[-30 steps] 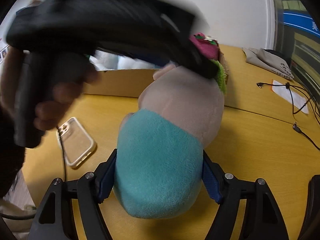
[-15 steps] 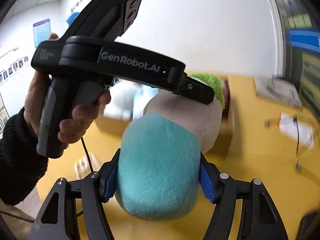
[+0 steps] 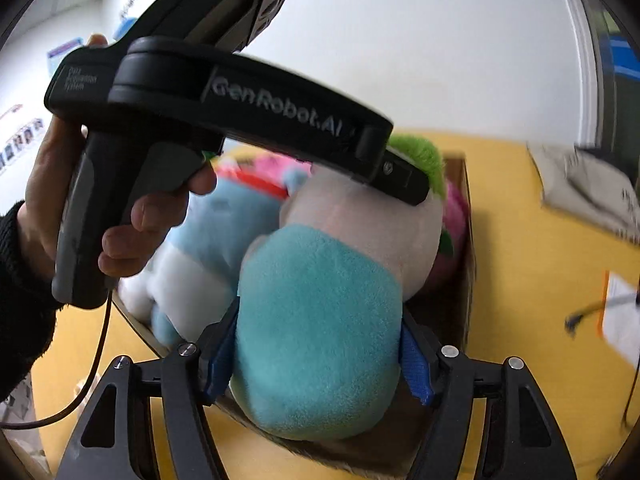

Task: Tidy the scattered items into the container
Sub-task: 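Lift the pig plush with both grippers and carry it over the box, then lower the pig plush beside the light-blue plush and open both grippers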

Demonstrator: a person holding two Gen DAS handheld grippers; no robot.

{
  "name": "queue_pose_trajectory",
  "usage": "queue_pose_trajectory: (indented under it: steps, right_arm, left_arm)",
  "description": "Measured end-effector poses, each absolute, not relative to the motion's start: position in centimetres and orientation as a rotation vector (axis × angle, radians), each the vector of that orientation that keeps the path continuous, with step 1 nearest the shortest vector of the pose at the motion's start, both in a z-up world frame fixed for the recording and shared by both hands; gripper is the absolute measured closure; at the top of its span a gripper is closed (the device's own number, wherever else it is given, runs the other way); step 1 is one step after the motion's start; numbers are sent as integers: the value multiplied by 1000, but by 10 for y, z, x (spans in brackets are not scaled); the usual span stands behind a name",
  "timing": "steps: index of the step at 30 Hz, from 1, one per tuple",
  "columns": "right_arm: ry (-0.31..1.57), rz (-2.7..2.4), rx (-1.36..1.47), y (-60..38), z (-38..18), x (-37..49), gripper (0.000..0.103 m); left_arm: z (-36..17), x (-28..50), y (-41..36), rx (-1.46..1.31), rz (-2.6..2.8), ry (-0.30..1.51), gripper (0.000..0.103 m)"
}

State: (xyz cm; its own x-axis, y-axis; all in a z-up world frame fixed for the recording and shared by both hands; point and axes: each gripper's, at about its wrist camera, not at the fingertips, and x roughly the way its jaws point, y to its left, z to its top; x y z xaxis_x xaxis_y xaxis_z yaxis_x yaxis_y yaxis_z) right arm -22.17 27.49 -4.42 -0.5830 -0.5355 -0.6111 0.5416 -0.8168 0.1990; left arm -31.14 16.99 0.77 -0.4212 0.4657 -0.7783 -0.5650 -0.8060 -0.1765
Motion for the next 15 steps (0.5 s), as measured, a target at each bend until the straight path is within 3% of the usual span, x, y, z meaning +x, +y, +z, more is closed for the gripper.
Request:
queue_pose_trajectory:
  steps: [12,14,15]
  right_arm:
    - [-9,-2379,1122,295,-36,-203,25]
    - [6,-2402,1089,297,-30,-199,34]
    - [0,-2414,1072,299,-26,-199,43]
  left_arm:
    - [-26,-302,192,-1178,2143,142,50]
    - [-28,-302,195,-1175,2147,164,50]
    - [-29,-302,197,-1174,2149,172,50]
